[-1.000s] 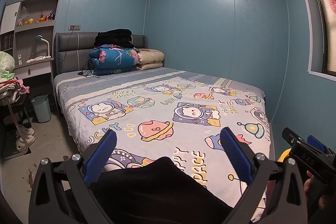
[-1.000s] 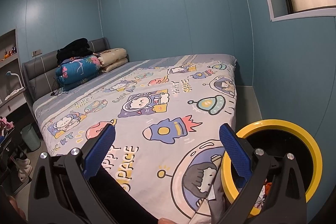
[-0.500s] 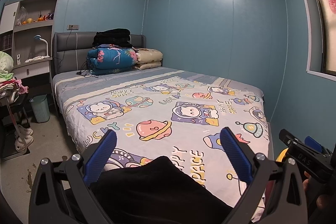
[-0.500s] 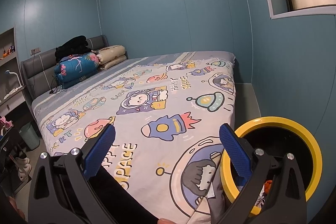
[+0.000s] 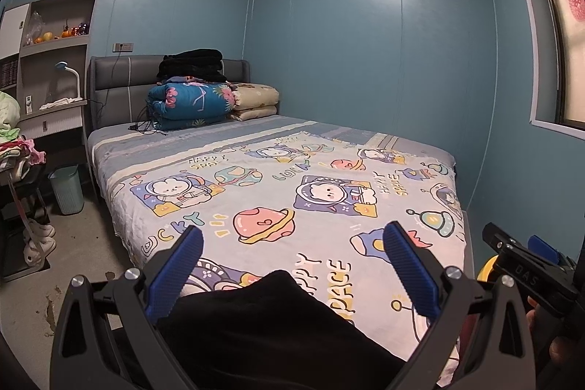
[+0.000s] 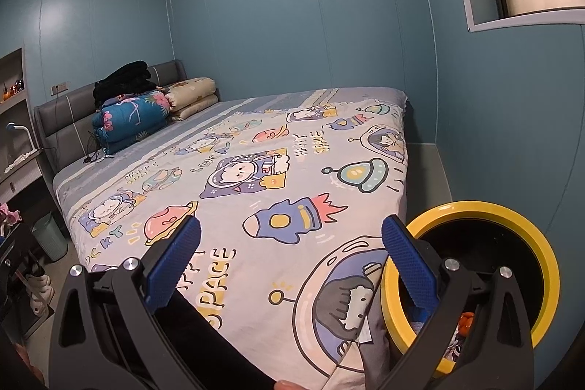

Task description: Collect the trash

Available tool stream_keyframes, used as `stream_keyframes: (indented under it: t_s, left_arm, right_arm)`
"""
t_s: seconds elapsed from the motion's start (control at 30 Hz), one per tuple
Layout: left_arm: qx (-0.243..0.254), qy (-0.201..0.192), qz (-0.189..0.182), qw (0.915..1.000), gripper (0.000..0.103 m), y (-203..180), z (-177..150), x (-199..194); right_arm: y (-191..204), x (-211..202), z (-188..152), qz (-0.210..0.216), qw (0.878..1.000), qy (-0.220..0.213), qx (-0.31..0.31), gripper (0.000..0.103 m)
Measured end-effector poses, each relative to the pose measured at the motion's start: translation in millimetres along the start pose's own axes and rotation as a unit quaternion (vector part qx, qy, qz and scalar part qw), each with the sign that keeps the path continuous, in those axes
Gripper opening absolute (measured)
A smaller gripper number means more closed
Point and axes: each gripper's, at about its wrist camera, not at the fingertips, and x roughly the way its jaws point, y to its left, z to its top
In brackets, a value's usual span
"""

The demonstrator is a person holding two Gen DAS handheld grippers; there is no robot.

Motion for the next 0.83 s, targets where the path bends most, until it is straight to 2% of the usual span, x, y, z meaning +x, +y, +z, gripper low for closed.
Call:
stream_keyframes:
  t_s: [0.83]
  left_arm:
    - [0.003, 0.004, -0.009, 0.9999, 0.095, 1.7, -4.0, 4.5]
  right_arm:
    - [-0.1, 2.1, -2.8, -0.003, 1.0, 0.006, 0.003, 0.095]
